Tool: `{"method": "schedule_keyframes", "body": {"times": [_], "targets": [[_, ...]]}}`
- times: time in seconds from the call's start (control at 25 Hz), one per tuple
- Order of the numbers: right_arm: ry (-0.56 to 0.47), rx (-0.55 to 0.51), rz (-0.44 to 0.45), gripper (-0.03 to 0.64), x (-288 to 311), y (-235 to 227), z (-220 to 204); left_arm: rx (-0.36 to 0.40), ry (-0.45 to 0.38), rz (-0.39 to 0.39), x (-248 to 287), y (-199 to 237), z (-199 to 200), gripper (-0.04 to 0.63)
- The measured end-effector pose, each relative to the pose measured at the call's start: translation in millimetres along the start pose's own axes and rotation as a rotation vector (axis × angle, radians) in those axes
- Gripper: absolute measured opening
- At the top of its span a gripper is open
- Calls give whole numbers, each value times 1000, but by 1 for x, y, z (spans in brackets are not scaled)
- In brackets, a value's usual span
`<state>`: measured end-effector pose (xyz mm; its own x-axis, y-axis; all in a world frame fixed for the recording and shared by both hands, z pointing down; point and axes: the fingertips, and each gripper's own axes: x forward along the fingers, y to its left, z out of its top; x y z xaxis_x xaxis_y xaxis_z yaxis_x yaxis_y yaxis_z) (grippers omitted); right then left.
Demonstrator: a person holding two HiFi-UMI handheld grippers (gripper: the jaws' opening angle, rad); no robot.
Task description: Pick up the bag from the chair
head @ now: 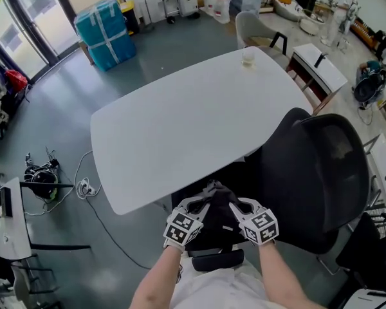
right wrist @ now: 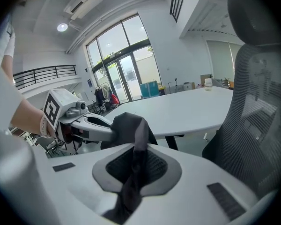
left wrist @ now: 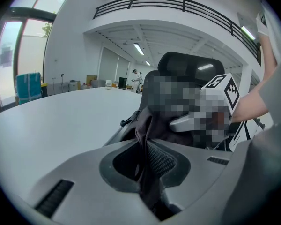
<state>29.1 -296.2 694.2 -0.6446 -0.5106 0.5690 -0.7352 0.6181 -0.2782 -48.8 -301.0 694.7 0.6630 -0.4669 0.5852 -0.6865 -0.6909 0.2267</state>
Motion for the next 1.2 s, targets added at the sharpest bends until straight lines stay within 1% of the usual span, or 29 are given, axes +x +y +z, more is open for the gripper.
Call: {"method": "schedule_keyframes", "body": {"times": [0.2,0.32,0.48,0.68,0.88,1.08,1.2], "targets": [[-62,-48,3,38,-19,13,33,3,-76,6,-26,-5,28,57],[-107,-88,-14,37,-33,15,62,15,-126,9,-40,-8,57,57],[-166,-126,-52,37,-55,16,101,53,-175,14,-57,-13,99,57],[-233,-198,-104,37,-91,24,150,67,-240,-14,-84,-27,147,57],[-303,-246,-143,37,-132,35,183,72,-297,-38,-110,-51,186,57],[-395,-271,-173,35,-170,45,219,113,-350,-61,-136,-70,229,57],[-444,-285,-184,35,-183,47,235,143,-382,-59,-146,-75,249,56]]}}
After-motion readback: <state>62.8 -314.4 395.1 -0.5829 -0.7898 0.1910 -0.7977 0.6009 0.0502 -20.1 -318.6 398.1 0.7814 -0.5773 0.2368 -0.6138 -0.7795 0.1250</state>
